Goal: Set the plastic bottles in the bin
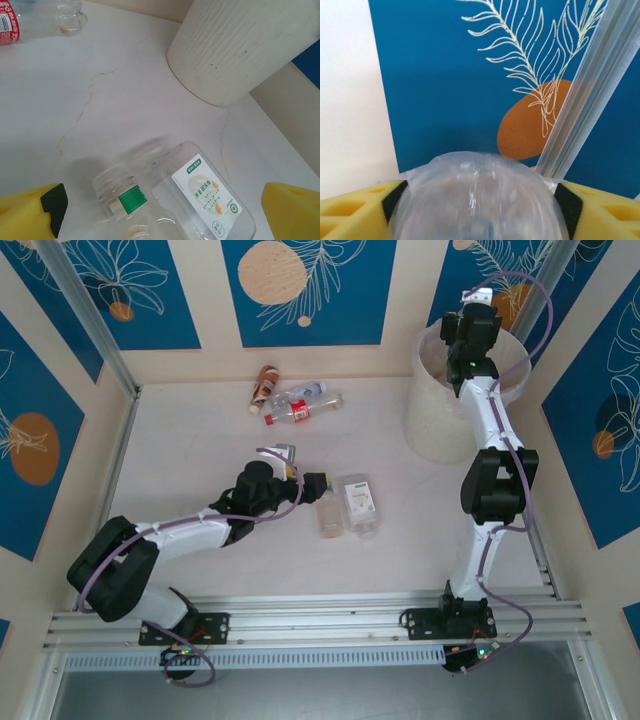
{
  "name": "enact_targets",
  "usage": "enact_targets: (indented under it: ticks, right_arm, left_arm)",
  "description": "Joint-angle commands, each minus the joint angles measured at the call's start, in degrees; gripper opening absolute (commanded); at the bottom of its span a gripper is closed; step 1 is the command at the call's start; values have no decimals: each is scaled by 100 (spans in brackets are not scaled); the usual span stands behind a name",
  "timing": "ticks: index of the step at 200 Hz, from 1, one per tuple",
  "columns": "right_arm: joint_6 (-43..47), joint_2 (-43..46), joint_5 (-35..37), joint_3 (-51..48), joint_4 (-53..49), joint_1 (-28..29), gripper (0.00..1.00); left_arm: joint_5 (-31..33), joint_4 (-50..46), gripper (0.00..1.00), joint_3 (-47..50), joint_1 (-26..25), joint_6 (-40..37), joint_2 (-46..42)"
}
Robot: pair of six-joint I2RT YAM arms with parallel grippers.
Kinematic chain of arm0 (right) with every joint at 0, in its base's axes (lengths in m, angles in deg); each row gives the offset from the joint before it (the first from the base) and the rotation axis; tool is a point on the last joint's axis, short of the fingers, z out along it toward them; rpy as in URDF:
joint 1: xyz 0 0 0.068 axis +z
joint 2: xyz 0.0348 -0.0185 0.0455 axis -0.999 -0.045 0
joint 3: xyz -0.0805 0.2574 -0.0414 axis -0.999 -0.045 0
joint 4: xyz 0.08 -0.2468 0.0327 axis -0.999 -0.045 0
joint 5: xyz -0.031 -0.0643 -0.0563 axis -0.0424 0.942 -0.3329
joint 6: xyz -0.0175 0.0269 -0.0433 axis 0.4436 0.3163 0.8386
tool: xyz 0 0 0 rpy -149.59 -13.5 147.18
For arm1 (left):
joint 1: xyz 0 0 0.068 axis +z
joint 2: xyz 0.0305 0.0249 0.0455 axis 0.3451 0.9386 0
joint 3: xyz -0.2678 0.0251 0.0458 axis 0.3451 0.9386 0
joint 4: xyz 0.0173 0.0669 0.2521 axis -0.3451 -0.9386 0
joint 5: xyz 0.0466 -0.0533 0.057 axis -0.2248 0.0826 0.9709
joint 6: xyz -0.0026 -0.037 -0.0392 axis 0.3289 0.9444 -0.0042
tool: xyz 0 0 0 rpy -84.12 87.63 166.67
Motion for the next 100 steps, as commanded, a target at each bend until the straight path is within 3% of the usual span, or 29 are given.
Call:
enact_targets:
  ticks: [1, 46, 100]
  right_arm:
    - [-132, 164, -328, 311, -792, 33, 100]
    - [-932, 567, -710, 109, -981, -38, 99]
    - [-1815, 837, -2907, -149, -710, -373, 98]
  left_arm:
    - [8, 208, 100, -69, 37, 31, 89]
    - [-78, 180, 100, -132, 43, 56, 188]
    - [-74, 167, 100, -136, 67, 60, 240]
